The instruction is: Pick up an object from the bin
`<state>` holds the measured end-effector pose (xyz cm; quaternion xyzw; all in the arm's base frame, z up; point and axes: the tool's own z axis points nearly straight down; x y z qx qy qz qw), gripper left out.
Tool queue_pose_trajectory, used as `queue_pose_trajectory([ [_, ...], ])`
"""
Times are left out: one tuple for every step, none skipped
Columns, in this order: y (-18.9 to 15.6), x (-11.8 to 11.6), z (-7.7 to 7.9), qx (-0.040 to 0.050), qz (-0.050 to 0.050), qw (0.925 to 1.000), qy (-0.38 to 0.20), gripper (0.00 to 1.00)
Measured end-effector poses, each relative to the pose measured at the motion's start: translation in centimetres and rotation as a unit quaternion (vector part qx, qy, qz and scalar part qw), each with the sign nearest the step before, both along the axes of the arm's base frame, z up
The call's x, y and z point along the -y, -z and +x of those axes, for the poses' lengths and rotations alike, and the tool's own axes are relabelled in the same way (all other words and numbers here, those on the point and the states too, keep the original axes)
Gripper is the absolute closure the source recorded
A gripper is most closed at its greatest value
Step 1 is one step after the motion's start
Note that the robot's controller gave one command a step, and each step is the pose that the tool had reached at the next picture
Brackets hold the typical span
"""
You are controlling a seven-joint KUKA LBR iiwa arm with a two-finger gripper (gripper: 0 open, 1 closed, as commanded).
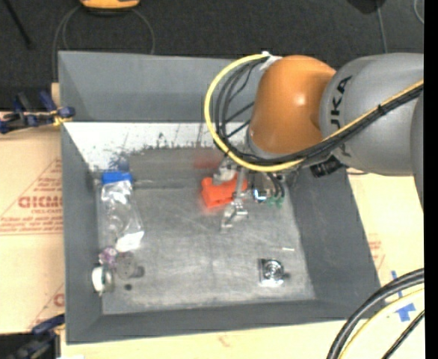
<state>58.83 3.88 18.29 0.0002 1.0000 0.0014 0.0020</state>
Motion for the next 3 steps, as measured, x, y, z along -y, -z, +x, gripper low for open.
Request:
queue_pose_trajectory([
  [8.1, 3.4, 2.4, 0.0184, 0.000, 0.9997, -0.018, 0.00],
  [9.4, 3.5, 1.4, 0.0010, 0.000, 0.9998, -0.017, 1.00],
  [0.0, -4.5, -4.3, 0.0024, -0.001, 0.9924, -0.123, 1.00],
])
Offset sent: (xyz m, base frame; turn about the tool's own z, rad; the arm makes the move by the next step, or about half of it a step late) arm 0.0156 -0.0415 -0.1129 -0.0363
